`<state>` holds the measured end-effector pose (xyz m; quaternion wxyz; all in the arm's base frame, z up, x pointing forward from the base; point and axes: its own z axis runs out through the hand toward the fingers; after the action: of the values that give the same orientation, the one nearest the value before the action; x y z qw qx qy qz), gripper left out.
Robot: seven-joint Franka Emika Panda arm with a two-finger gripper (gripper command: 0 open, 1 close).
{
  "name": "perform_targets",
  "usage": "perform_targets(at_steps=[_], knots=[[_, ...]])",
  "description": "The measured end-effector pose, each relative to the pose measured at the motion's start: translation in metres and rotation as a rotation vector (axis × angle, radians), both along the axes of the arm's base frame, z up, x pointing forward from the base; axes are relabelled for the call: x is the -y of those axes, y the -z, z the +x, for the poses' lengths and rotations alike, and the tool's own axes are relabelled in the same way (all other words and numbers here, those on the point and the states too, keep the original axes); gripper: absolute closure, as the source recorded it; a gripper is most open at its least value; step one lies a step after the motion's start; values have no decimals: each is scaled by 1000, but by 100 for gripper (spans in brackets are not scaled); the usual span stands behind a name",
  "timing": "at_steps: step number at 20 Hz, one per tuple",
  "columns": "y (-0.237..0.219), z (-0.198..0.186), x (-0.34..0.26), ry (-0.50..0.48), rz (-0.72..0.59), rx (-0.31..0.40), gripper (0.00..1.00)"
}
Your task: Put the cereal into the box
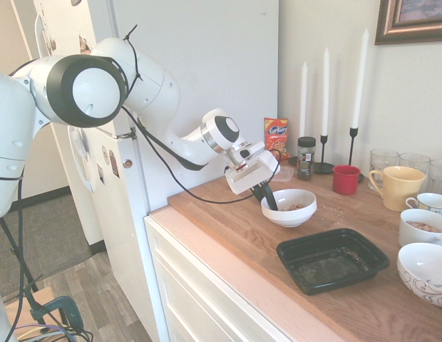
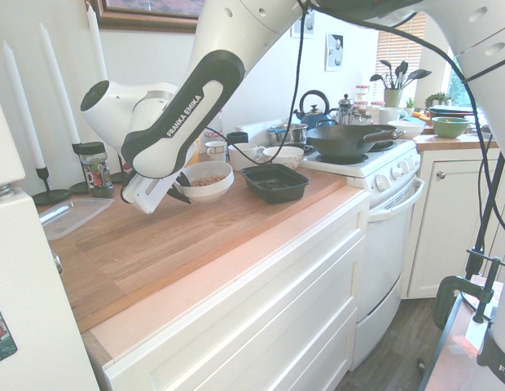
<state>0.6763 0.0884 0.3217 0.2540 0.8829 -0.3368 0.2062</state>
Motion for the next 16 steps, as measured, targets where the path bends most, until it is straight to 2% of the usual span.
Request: perform_targets(at_steps=[5,11,16], knots=[[-57,15,16,38,111,56,100],[-134,39,104,103,290,124,100],[-161,39,170,133,466,152,100]])
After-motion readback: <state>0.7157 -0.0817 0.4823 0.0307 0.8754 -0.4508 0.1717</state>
